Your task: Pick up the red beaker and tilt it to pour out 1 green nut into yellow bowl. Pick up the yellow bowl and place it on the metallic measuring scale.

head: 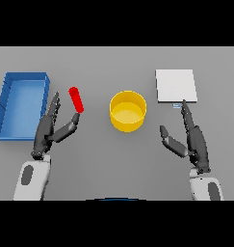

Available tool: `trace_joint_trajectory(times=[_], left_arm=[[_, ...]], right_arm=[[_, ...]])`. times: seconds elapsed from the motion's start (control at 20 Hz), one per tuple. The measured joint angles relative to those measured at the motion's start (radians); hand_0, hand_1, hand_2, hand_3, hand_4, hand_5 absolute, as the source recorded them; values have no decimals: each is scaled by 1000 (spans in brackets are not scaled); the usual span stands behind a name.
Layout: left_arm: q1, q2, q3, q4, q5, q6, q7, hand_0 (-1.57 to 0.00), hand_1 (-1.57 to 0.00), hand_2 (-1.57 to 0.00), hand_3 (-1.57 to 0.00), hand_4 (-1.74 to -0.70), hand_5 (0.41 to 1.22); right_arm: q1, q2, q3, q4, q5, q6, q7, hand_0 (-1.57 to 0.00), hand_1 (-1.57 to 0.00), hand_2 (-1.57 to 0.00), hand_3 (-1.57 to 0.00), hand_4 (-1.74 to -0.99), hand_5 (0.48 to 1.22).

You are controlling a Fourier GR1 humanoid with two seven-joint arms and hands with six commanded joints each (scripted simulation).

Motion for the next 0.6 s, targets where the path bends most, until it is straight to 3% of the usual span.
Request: trace_joint_trajectory(times=[0.3,0.6], left_arm=[[-171,-1,49,198,-10,36,-21,1,1,1,1,-1154,629],[-295,-10,99,413,3,47,-116,1,1,1,1,-1206,636]], right_arm=[[-4,5,2,-7,-23,20,0,1,1,1,1,-1229,667],[-20,-6,-18,8,-34,17,2,1,1,1,1,-1247,673]])
